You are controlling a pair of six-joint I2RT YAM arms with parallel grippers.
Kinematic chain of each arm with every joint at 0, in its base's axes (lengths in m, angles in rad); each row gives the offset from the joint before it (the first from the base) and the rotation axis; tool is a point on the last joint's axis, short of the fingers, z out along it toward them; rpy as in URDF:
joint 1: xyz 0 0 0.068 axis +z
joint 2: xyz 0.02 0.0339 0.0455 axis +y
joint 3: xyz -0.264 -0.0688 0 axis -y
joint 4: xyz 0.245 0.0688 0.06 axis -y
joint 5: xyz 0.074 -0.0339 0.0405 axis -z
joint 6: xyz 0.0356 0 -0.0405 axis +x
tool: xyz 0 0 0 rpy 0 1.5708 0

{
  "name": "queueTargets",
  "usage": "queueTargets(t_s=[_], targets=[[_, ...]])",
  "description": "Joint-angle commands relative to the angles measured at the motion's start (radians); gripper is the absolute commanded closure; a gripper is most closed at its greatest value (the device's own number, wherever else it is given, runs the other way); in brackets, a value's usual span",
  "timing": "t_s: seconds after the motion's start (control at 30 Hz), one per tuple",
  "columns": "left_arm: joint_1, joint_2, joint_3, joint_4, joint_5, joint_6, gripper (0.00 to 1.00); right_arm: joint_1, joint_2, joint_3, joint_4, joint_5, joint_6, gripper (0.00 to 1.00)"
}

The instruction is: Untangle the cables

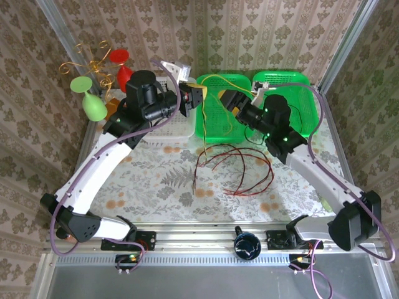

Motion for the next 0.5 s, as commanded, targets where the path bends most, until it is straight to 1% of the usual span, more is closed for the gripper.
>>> queueTargets(t_s=[0.0, 0.1, 0.2, 0.3, 0.33, 0.43, 0.47], targets=[[-0.003, -0.016, 0.017, -0.006, 0.046, -0.019, 1.00, -0.018, 0.057, 0.041, 0.123, -0.127, 0.133, 0.19], [-0.004, -0.016, 0.013, -0.003, 0.075, -0.021, 1.00, -0.020, 0.130, 0.053, 0.197, -0.182, 0.210, 0.20], [-0.005, -0.011, 0.013, 0.000, 0.113, -0.026, 1.00, -0.019, 0.194, 0.072, 0.263, -0.228, 0.256, 0.26], [-0.007, -0.008, 0.011, -0.003, 0.131, -0.028, 1.00, -0.011, 0.259, 0.107, 0.314, -0.274, 0.292, 0.35], [-0.008, -0.008, 0.011, -0.006, 0.132, -0.027, 1.00, -0.007, 0.278, 0.119, 0.326, -0.288, 0.301, 0.40], [-0.008, -0.014, 0.011, -0.019, 0.121, -0.019, 1.00, 0.004, 0.308, 0.133, 0.341, -0.298, 0.321, 0.69], [-0.008, -0.015, 0.012, -0.024, 0.118, -0.014, 1.00, 0.005, 0.307, 0.124, 0.350, -0.290, 0.322, 0.76]])
